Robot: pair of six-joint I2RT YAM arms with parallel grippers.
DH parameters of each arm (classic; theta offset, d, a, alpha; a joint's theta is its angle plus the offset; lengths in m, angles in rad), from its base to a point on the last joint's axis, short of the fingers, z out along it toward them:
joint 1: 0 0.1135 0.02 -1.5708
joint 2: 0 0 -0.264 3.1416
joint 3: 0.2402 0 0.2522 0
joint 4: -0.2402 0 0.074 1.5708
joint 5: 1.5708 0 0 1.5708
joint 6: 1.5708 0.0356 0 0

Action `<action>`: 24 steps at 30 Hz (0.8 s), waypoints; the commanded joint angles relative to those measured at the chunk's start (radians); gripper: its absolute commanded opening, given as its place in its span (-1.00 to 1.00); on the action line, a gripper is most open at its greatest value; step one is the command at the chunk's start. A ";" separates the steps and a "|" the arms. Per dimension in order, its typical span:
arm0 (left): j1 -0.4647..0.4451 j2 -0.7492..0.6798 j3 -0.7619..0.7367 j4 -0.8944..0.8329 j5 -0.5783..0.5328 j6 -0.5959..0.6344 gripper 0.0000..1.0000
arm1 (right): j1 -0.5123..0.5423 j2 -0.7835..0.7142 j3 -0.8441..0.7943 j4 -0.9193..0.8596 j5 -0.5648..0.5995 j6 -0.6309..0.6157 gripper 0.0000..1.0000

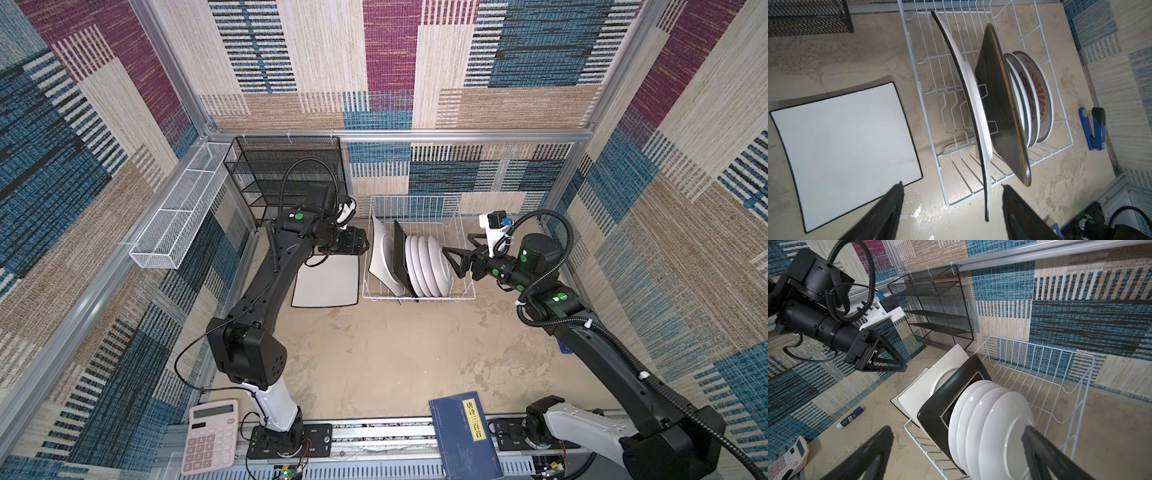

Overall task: Unload the plates from the dish rack
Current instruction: 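Move the left gripper to the next white square plate in the rack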

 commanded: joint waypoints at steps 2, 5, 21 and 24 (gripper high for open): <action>-0.040 -0.007 -0.003 0.037 -0.038 -0.080 0.53 | 0.001 0.016 0.019 -0.009 0.016 0.004 0.98; -0.062 0.012 0.012 0.048 -0.030 -0.099 0.52 | -0.001 0.031 0.035 -0.025 0.012 0.002 0.98; -0.105 0.179 0.115 0.049 -0.057 -0.146 0.30 | 0.000 0.014 0.012 -0.006 0.005 0.008 0.99; -0.106 0.203 0.131 0.049 -0.074 -0.152 0.17 | 0.001 0.011 0.012 -0.005 0.006 0.013 0.98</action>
